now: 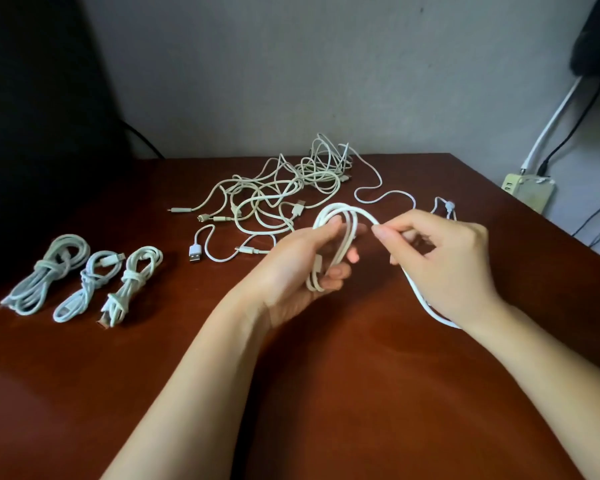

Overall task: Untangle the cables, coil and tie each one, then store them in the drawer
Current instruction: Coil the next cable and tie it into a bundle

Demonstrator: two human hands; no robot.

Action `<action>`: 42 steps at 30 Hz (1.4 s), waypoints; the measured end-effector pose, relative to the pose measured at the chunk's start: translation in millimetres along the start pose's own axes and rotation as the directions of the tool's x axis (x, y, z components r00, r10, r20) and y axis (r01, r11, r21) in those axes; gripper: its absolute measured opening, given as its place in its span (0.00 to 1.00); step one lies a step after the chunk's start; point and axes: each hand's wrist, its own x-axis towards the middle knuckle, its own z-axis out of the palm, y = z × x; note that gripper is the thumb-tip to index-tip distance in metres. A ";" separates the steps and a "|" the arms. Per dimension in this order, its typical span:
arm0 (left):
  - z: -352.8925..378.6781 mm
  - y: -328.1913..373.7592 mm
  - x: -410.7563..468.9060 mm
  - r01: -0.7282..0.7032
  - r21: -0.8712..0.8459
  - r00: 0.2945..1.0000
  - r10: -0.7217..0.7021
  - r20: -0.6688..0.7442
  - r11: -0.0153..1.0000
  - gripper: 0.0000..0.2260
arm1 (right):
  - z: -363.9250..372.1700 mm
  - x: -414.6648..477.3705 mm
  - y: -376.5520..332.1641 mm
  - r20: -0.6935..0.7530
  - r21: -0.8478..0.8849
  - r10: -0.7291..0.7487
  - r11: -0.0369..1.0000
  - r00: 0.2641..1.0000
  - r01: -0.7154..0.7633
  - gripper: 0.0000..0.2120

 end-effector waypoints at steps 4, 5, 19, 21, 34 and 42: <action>6.8 -3.7 -1.2 -0.031 0.062 0.998 0.028 0.048 0.998 0.13 | -1.8 -0.2 2.1 0.043 0.039 0.138 0.989 0.990 -0.139 0.13; 8.1 -4.6 -1.7 -0.055 0.071 0.997 0.051 0.054 0.996 0.12 | -1.4 -0.5 3.3 0.075 0.066 0.195 0.978 0.978 -0.200 0.14; 6.1 -16.4 -0.3 -0.185 0.340 0.982 0.189 0.023 0.922 0.08 | 1.3 2.2 -0.6 0.367 0.204 0.444 0.819 0.817 -0.536 0.19; 5.8 -16.9 0.5 -0.173 0.353 0.984 0.180 0.015 0.920 0.08 | 1.4 2.3 -2.5 0.379 0.173 0.470 0.810 0.797 -0.560 0.21; 2.9 -7.8 1.2 -0.158 0.270 0.974 0.194 -0.113 0.950 0.09 | -4.2 1.7 2.6 0.366 0.048 0.381 0.904 0.849 -0.426 0.19; -25.0 11.7 2.7 -0.323 -0.042 0.853 0.272 -0.446 0.945 0.08 | -6.1 -1.5 9.3 0.503 -0.134 0.190 0.981 0.843 -0.142 0.21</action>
